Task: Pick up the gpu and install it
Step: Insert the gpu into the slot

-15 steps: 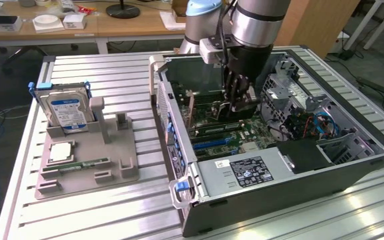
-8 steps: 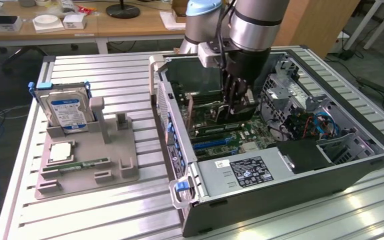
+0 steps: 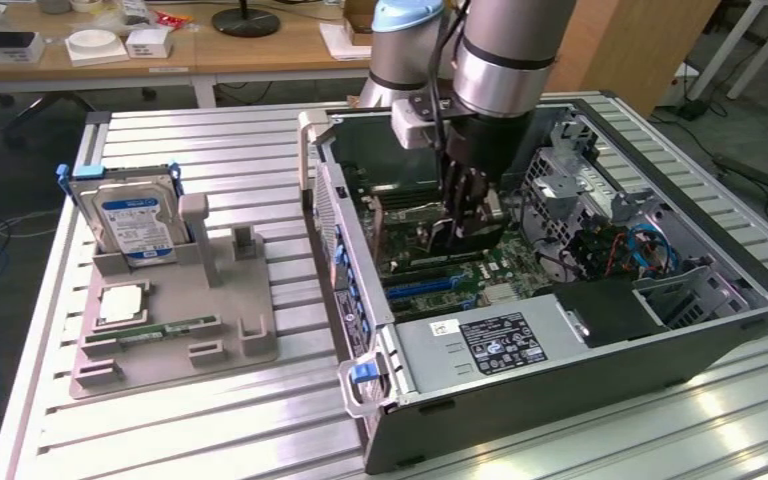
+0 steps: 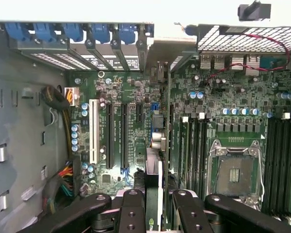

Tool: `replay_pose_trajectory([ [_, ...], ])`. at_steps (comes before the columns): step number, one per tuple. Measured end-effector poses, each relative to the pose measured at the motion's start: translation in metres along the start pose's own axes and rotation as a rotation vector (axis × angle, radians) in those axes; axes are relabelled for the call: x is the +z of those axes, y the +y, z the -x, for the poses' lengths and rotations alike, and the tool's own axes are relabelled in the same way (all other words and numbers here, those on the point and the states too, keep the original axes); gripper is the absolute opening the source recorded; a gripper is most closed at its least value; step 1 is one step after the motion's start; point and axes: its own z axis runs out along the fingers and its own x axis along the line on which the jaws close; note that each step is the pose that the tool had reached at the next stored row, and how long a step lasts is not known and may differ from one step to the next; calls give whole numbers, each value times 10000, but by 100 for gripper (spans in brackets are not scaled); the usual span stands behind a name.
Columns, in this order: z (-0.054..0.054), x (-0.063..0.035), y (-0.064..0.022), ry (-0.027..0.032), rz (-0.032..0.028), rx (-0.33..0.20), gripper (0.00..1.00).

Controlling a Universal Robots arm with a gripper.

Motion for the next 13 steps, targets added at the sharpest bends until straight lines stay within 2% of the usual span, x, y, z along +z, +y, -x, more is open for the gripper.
replay_pose_trajectory([
  [6, -1, 50, 32, 1, -1, -4, 27],
  [13, -1, 175, 36, 1, -1, -3, 27],
])
